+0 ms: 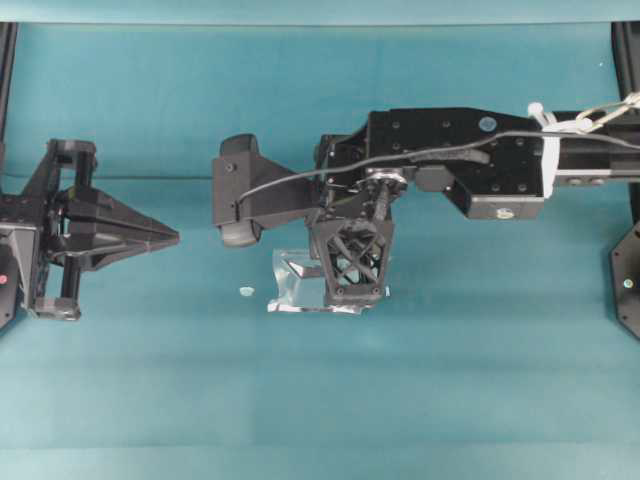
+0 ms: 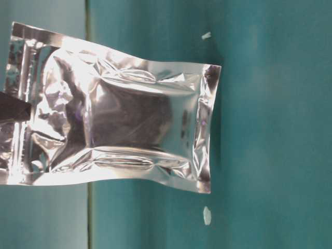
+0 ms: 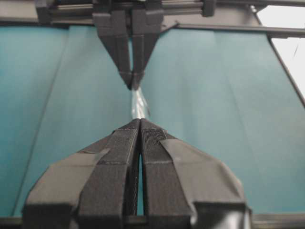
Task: Hand over the silver zip bag and make it stand upright.
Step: 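Hold the bag vertical while the left gripper approaches its left edge, then close the left gripper on the bag's lower left edge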
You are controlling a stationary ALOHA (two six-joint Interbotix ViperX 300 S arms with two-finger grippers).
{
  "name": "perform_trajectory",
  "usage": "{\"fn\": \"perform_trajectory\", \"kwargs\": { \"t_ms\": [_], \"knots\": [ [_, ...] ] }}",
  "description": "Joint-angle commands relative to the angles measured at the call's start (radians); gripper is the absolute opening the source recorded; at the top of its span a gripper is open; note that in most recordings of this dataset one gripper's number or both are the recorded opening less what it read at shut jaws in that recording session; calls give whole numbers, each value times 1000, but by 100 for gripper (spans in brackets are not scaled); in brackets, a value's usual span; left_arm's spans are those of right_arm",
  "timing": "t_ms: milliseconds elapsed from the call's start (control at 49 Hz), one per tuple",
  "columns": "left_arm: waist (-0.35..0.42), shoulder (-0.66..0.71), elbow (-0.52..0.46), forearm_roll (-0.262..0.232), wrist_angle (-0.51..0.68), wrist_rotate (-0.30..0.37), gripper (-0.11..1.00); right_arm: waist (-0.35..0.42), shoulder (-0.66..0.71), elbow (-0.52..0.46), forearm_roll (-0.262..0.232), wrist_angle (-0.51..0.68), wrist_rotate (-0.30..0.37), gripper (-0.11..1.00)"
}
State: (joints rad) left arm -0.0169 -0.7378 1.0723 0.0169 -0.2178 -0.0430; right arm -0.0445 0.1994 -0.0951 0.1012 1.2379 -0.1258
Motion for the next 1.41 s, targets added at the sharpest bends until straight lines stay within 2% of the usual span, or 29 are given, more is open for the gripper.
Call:
{"fn": "perform_trajectory", "kwargs": {
  "t_ms": [0,143,347,633,797,878,1042,1205,1389],
  "knots": [
    [5,5,-9,2,-6,0,6,2,-11,-18,-3,-3,-12,1],
    [5,5,-8,2,-6,0,11,2,-8,-20,-3,-3,-12,1],
    [5,6,0,2,-6,-2,26,2,3,-20,-9,-3,-14,1],
    [5,29,43,2,-8,-12,66,0,18,-20,-14,-8,-14,1],
    [21,107,81,3,-40,-84,85,0,18,-20,-14,-9,-15,1],
    [32,160,98,3,-81,-115,89,2,18,-20,-14,-9,-15,1],
    [43,285,109,2,-210,-126,90,5,20,-21,-14,-9,-17,1],
    [43,445,81,2,-342,-127,90,12,20,-23,-14,-9,-23,1],
    [44,621,15,2,-425,-127,90,15,21,-23,-14,-9,-37,1]
  ]
}}
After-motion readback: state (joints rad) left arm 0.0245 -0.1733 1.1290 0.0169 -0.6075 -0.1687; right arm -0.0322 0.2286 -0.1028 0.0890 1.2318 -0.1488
